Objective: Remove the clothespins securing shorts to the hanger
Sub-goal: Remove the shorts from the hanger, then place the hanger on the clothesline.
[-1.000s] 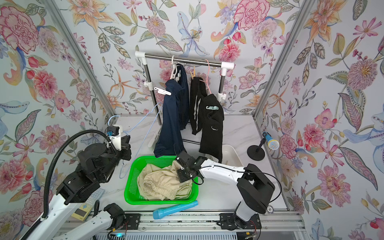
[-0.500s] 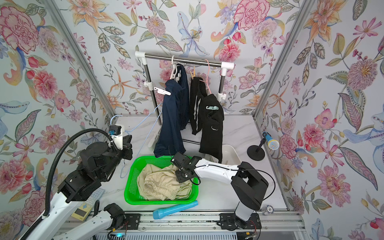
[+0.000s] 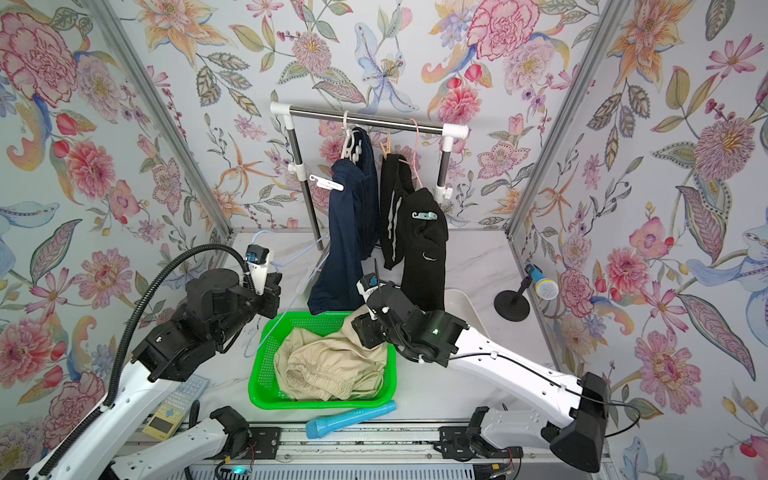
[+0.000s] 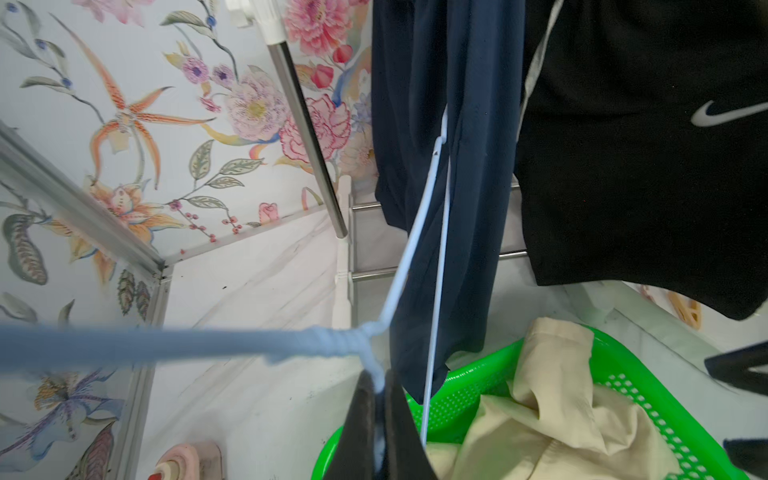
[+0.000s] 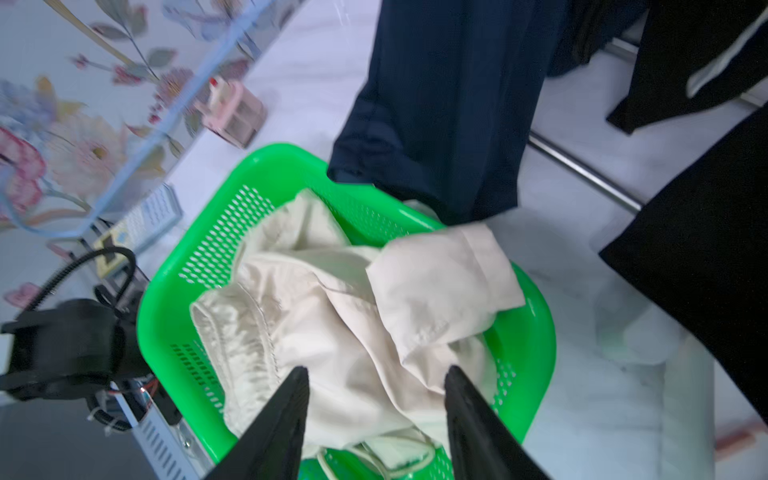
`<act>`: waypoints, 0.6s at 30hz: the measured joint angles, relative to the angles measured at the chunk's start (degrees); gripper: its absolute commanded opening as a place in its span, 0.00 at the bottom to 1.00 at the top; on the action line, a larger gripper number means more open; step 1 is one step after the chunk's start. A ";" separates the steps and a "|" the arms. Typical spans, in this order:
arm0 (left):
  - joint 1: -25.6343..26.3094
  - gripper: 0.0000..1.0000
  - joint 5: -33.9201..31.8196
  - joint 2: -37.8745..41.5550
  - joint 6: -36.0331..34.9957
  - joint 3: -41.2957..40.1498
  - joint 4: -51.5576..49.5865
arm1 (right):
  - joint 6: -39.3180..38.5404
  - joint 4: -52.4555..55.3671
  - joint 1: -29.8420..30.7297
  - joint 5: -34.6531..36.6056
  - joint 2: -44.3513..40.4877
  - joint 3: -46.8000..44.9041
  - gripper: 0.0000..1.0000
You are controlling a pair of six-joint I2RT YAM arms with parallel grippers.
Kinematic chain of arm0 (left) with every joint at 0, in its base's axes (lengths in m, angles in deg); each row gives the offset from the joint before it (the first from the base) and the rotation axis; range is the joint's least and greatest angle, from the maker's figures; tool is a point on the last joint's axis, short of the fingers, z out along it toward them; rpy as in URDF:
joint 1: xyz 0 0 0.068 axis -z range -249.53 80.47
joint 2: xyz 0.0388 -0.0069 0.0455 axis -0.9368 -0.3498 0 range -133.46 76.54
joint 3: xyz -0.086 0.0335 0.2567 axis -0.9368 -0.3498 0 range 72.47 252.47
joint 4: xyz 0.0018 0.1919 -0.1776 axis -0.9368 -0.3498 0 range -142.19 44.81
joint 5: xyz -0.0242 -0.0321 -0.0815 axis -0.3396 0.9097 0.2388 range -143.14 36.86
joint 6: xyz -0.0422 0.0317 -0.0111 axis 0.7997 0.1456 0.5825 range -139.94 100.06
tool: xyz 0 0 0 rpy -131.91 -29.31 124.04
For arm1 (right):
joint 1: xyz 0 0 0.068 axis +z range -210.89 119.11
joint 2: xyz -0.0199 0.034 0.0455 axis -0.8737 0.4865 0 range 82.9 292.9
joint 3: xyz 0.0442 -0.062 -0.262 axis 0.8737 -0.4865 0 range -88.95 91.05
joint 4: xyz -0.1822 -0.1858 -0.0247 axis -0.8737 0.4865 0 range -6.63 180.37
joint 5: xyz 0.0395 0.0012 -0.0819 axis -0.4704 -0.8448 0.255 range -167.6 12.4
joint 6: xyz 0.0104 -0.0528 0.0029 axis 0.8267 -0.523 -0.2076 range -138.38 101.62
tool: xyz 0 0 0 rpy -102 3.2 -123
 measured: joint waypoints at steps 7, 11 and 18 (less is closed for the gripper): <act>0.15 0.00 11.54 1.95 -1.57 -1.70 -0.92 | 3.41 -23.26 -1.46 -7.15 -5.20 -4.72 0.60; 0.22 0.00 11.69 6.08 -2.38 -2.16 -1.75 | 7.56 -33.22 -2.78 -10.86 -1.64 -5.27 0.62; 0.22 0.00 11.80 8.96 -3.65 -3.30 -0.48 | 14.82 -44.78 -3.17 -14.16 8.63 -3.93 0.67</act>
